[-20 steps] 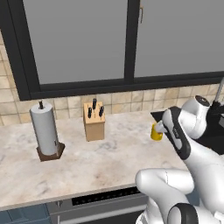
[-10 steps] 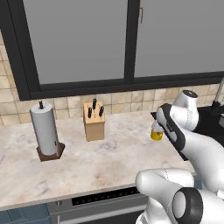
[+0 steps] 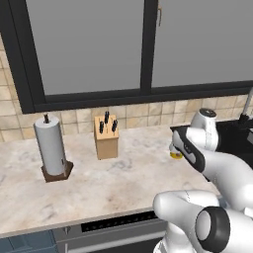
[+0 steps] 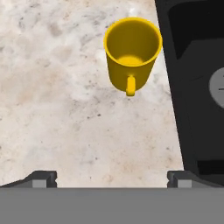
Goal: Clear the mugs and bowl far away from the sink.
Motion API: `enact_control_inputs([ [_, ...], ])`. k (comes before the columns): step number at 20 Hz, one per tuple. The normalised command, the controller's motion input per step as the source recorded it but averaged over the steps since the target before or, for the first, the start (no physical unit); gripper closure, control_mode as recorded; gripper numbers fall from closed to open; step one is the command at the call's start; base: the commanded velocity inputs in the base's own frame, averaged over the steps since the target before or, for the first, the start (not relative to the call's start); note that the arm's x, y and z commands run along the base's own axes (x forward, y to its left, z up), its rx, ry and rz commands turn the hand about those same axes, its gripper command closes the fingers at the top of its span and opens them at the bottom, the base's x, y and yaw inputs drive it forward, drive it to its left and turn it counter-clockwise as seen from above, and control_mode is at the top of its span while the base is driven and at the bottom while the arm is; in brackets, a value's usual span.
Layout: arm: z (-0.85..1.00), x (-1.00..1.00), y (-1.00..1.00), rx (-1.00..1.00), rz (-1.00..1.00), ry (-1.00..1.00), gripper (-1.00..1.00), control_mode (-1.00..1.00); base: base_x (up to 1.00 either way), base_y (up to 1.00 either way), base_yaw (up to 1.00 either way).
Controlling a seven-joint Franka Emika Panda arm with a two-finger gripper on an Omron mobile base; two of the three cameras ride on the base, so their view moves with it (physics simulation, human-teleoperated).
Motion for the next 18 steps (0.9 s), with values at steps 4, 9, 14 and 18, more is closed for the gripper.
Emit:
enact_control_inputs([
  [4, -0.11, 0.25, -0.25, 0.0, -0.07, 0.0, -1.0, -1.0, 0.0, 0.0, 0.0],
  [9, -0.12, 0.23, -0.12, 0.0, -0.05, 0.0, -1.0, -1.0, 0.0, 0.0, 0.0],
  [14, -0.09, 0.19, -0.01, 0.0, -0.03, 0.0, -1.0, -1.0, 0.0, 0.0, 0.0],
  [18, -0.05, 0.17, 0.0, 0.0, -0.02, 0.0, -1.0, -1.0, 0.0, 0.0, 0.0],
])
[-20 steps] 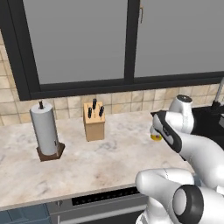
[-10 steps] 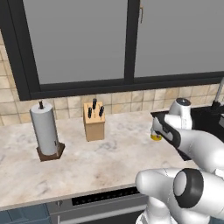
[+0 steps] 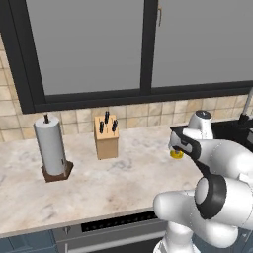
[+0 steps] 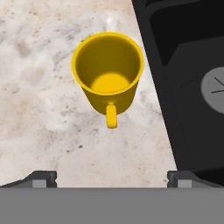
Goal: Clear the mugs and bowl far away from the sink.
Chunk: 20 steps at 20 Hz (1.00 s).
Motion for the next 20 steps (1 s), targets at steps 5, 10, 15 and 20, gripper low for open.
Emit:
enact_control_inputs([
  [5, -0.08, 0.13, 0.0, 0.0, -0.01, 0.0, -1.0, -1.0, 0.0, 0.0, 0.0],
  [10, -0.15, 0.14, 0.0, 0.0, 0.0, 0.0, -1.0, -1.0, 0.0, 0.0, 0.0],
  [15, -0.12, 0.11, -0.01, 0.0, 0.0, 0.0, -1.0, -1.0, 0.0, 0.0, 0.0],
  [20, -0.07, 0.04, -0.08, 0.0, 0.0, 0.0, -1.0, -1.0, 0.0, 0.0, 0.0],
])
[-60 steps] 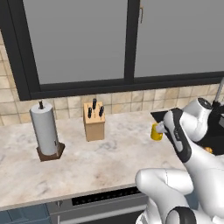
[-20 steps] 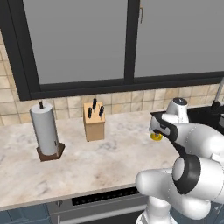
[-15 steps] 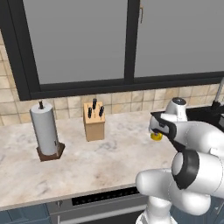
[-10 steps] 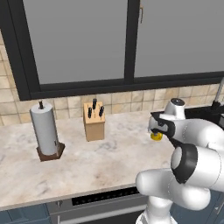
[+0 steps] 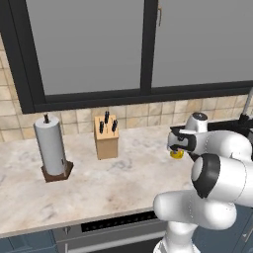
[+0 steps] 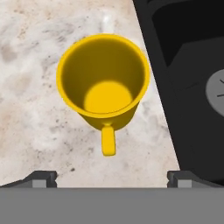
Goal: Clear the mugs and bowl far away from the sink.
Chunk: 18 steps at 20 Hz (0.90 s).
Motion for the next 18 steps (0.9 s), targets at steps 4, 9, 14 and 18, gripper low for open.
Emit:
enact_control_inputs([
  [4, -0.09, 0.09, -0.05, 0.0, 0.0, 0.0, -1.0, -1.0, 0.0, 0.0, 0.0],
  [9, -0.14, 0.13, -0.01, 0.0, 0.0, 0.0, -1.0, -1.0, 0.0, 0.0, 0.0],
  [14, -0.12, 0.12, -0.01, 0.0, 0.0, 0.0, -1.0, -1.0, 0.0, 0.0, 0.0],
  [18, -0.09, 0.11, -0.06, 0.0, 0.0, 0.0, -1.0, -1.0, 0.0, 0.0, 0.0],
])
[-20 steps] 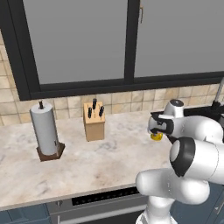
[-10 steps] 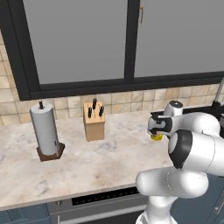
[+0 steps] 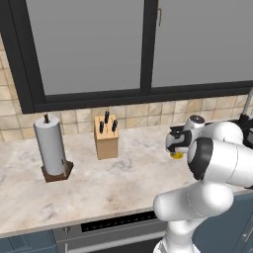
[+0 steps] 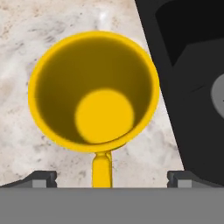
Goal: Clear the mugs and bowl far away from the sink.
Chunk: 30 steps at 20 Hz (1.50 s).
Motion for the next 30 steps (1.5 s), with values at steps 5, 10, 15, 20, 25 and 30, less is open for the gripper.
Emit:
enact_control_inputs([
  [5, -0.1, 0.14, -0.04, 0.0, 0.0, 0.0, -1.0, -1.0, 0.0, 0.0, 0.0],
  [10, -0.07, 0.15, 0.0, 0.0, 0.0, 0.0, -1.0, -1.0, 0.0, 0.0, 0.0],
  [15, -0.02, 0.02, 0.0, 0.0, 0.0, 0.0, -1.0, -1.0, 0.0, 0.0, 0.0],
  [20, 0.0, 0.0, 0.0, 0.0, 0.0, 0.0, 1.0, -1.0, 0.0, 0.0, 0.0],
  [25, 0.0, 0.0, 0.0, 0.0, 0.0, 0.0, 1.0, -1.0, 0.0, 0.0, 0.0],
  [30, 0.0, 0.0, 0.0, 0.0, 0.0, 0.0, 1.0, -1.0, 0.0, 0.0, 0.0],
])
